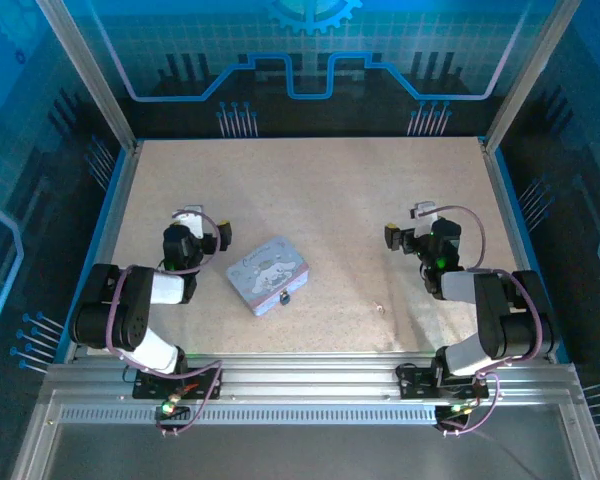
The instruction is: Unlock the padlock with the key
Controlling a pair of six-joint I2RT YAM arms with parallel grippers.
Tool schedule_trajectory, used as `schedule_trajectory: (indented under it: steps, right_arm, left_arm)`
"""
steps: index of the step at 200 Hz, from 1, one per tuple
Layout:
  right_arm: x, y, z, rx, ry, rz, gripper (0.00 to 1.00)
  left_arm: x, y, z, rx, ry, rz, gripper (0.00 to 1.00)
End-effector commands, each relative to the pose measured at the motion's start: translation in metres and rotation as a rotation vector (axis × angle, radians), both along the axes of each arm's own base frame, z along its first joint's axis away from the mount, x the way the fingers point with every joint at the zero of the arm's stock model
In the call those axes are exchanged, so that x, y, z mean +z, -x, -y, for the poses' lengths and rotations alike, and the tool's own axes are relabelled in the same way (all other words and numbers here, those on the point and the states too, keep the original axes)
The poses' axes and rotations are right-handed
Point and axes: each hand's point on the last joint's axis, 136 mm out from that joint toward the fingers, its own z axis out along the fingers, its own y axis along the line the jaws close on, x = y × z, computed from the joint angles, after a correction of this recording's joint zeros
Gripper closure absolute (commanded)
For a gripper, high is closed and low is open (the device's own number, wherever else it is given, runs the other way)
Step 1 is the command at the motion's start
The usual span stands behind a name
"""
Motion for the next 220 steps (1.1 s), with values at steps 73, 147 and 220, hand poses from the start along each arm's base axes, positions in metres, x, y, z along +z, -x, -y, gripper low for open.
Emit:
schedule_trajectory:
  steps: [73, 147, 220]
  right_arm:
    - [0.002, -0.0045, -0.0032, 0.006, 0.015, 0.005, 0.0]
    - [0.0022, -0.0047, -0.0028, 0.008, 0.009, 0.004, 0.0]
    - [0.0027, -0.0047, -0.0024, 0.008, 0.005, 0.005, 0.0]
  left_arm:
    - [0.0052, -0.004, 0.0035, -0.018, -0.004, 0.012, 0.01]
    - [0.0052, -0.0041, 0.0037, -0.019, -0.003, 0.013, 0.01]
    - [0.0049, -0.0033, -0.0007, 0.005, -0.001, 0.014, 0.01]
